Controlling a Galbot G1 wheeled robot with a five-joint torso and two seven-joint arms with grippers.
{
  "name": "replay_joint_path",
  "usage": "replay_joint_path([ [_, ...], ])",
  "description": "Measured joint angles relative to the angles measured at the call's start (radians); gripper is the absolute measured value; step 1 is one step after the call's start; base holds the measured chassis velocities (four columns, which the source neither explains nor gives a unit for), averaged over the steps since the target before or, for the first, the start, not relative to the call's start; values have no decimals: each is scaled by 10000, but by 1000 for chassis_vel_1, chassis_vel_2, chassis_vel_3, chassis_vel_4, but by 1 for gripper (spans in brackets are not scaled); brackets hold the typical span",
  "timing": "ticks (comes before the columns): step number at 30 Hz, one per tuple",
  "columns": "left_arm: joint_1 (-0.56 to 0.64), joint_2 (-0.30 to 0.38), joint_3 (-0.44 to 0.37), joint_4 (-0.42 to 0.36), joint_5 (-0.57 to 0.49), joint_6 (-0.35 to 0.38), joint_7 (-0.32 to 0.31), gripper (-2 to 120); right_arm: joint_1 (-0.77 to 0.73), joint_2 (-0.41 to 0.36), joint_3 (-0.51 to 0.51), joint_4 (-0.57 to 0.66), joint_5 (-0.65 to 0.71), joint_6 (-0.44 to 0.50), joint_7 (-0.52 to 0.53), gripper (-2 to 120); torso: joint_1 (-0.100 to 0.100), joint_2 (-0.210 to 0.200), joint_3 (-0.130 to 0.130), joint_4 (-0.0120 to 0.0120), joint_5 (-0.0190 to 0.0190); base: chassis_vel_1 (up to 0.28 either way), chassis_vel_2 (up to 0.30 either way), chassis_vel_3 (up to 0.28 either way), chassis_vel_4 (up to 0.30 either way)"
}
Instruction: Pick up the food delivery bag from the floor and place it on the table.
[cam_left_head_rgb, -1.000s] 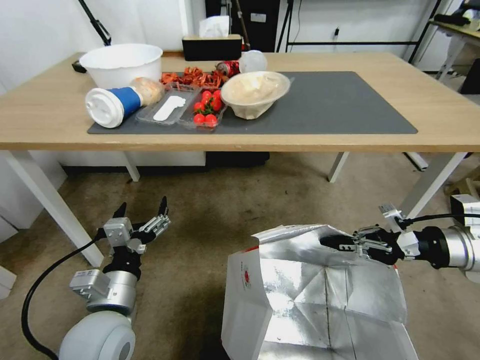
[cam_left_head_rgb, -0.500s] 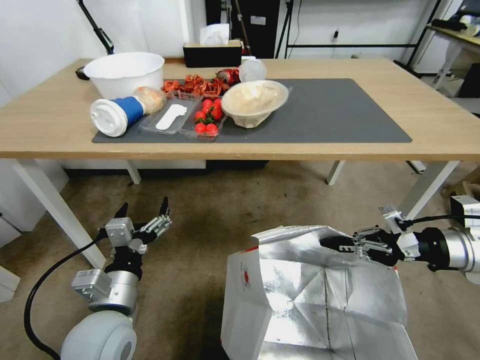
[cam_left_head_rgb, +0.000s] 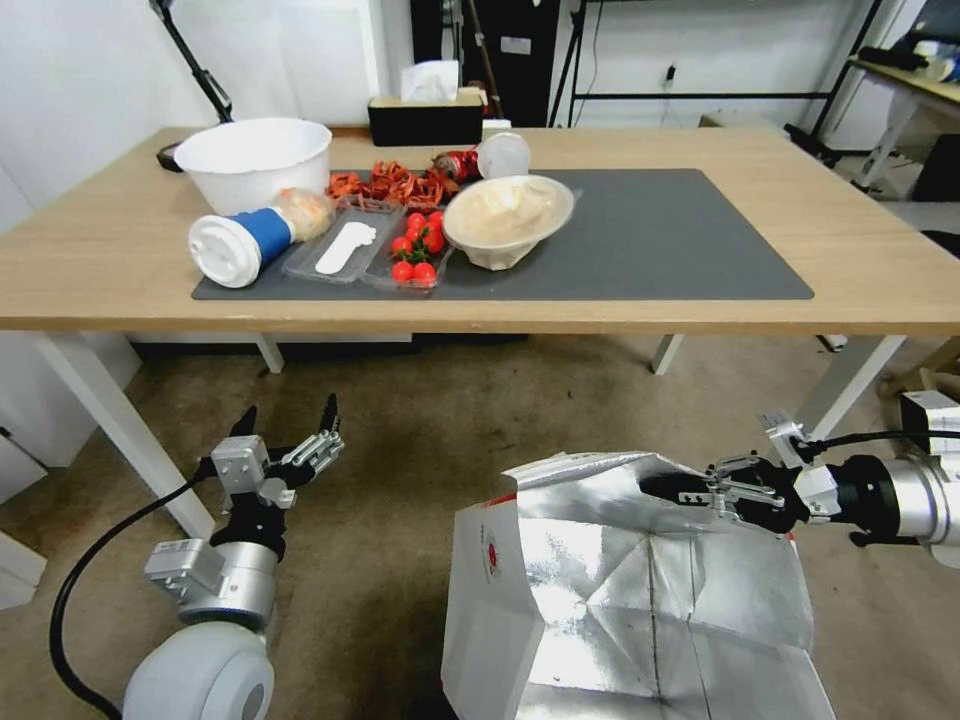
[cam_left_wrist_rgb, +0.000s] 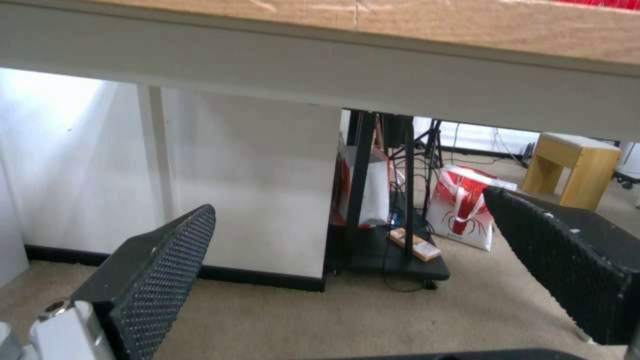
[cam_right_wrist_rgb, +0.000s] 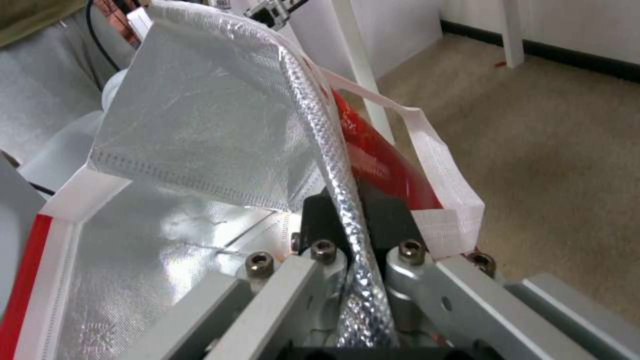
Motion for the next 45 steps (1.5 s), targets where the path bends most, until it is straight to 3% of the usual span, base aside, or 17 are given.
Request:
replay_joint_path([
  [45, -11, 3, 10, 40, 11, -23, -37, 100, 18, -64, -3, -15, -25, 17, -105, 0, 701, 1851, 1148, 0, 0, 0, 0, 0, 0],
])
